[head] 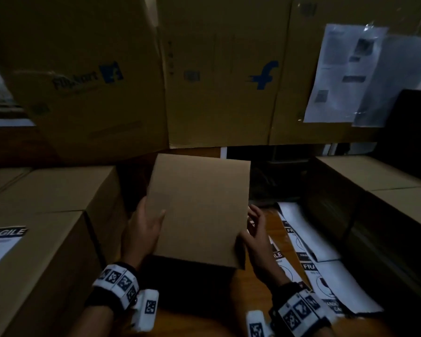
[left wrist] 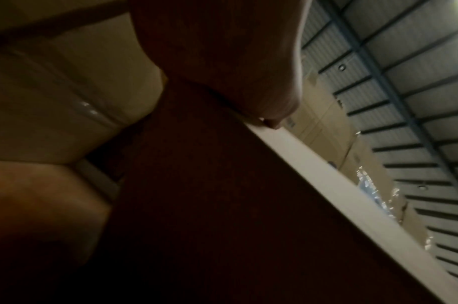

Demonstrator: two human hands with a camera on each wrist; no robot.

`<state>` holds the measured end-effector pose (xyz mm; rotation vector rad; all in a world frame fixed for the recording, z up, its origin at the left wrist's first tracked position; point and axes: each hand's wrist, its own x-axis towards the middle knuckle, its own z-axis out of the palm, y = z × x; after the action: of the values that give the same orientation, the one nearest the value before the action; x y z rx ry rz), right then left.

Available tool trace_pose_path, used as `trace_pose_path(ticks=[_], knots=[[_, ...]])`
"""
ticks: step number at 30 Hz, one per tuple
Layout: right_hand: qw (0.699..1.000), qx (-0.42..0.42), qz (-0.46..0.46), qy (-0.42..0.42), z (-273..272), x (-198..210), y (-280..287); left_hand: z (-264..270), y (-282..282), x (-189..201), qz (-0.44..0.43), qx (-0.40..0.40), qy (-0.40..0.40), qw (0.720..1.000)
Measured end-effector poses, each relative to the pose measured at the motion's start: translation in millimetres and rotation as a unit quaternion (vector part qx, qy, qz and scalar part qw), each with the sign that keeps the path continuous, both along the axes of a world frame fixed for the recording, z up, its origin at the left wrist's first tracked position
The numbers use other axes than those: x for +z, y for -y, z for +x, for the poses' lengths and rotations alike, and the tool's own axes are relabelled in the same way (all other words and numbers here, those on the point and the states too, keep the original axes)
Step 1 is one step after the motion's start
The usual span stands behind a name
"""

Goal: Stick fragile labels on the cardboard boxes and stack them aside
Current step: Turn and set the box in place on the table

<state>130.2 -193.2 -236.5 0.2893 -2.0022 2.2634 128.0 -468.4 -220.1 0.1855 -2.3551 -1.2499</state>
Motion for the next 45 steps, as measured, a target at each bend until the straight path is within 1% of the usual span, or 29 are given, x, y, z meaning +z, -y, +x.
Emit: trace_pose_path(ticks=[4, 7, 9, 12, 14, 16, 17, 18, 20, 22, 24, 26, 29, 31, 32, 34, 35, 38, 40, 42, 44, 45], knots=[[0.997, 0.0, 0.076, -0.031, -0.5, -9.0, 3.1, 11.4, 3.6, -27.2, 0.078, 0.002, -0.01, 0.997], [0.985, -0.008, 0.165, -0.044, 1.7, -22.7, 3.8, 20.1, 9.0, -39.7, 0.134, -0.033, -0.003, 0.99], [0.979, 0.0, 0.196, -0.049, 4.4, -38.4, 4.3, 26.1, 15.3, -53.4, 0.144, -0.066, 0.035, 0.987], [0.981, 0.025, 0.191, -0.027, 7.9, -57.0, 2.1, 34.0, 23.3, -80.3, 0.138, -0.086, 0.107, 0.981], [0.984, 0.044, 0.171, -0.007, 11.1, -57.7, 0.1, 37.3, 30.1, -88.9, 0.16, -0.097, 0.15, 0.971], [0.991, 0.056, 0.12, 0.02, 12.8, -48.1, -1.6, 39.1, 33.0, -80.7, 0.209, -0.104, 0.152, 0.96], [0.994, 0.051, 0.094, 0.03, 13.5, -40.9, -2.7, 39.5, 33.1, -71.1, 0.243, -0.093, 0.128, 0.957], [0.997, 0.033, 0.069, 0.029, 11.9, -32.7, -4.4, 37.9, 33.7, -60.8, 0.278, -0.08, 0.081, 0.954], [0.999, -0.022, 0.046, 0.0, 4.8, -15.3, -9.5, 36.3, 30.6, -30.5, 0.324, -0.042, -0.013, 0.945], [0.998, -0.057, 0.04, -0.006, -6.3, 0.9, -10.3, 30.2, 27.7, -4.5, 0.301, -0.022, -0.045, 0.952], [0.997, -0.048, 0.051, 0.024, -14.3, 14.3, -4.7, 24.2, 22.1, 15.0, 0.248, -0.032, -0.016, 0.968], [0.996, -0.012, 0.067, 0.053, -17.7, 19.8, 5.0, 19.0, 14.1, 23.4, 0.21, -0.04, 0.018, 0.977], [0.993, 0.011, 0.1, 0.063, -16.8, 20.2, 11.8, 17.3, 8.7, 27.1, 0.179, -0.028, -0.005, 0.984], [0.995, -0.004, 0.064, 0.071, -17.1, 34.9, 5.5, 19.8, 10.8, 36.0, 0.203, -0.032, -0.025, 0.978], [0.996, -0.014, 0.046, 0.071, -20.1, 43.9, -0.4, 21.2, 11.8, 43.9, 0.235, -0.037, -0.029, 0.971], [0.997, -0.031, 0.046, 0.056, -28.0, 60.7, -12.4, 22.6, 13.3, 61.2, 0.299, -0.06, -0.041, 0.951], [0.997, -0.036, 0.053, 0.043, -31.8, 67.0, -16.2, 23.2, 12.5, 68.1, 0.304, -0.08, -0.047, 0.948], [0.997, -0.059, 0.052, 0.016, -38.7, 79.9, -18.4, 21.3, 8.1, 75.0, 0.271, -0.124, -0.055, 0.953], [0.997, -0.069, 0.035, 0.017, -39.3, 79.0, -19.2, 22.2, 5.5, 73.6, 0.278, -0.115, -0.048, 0.953], [0.997, -0.074, 0.012, 0.022, -36.8, 69.4, -22.0, 21.9, 4.4, 69.9, 0.299, -0.104, -0.052, 0.947], [0.997, -0.074, 0.016, -0.011, -32.5, 56.6, -21.3, 20.2, 4.6, 65.6, 0.301, -0.093, -0.042, 0.948], [0.997, -0.069, 0.019, -0.037, -29.5, 52.0, -19.2, 18.7, 7.2, 64.0, 0.303, -0.08, -0.018, 0.95]])
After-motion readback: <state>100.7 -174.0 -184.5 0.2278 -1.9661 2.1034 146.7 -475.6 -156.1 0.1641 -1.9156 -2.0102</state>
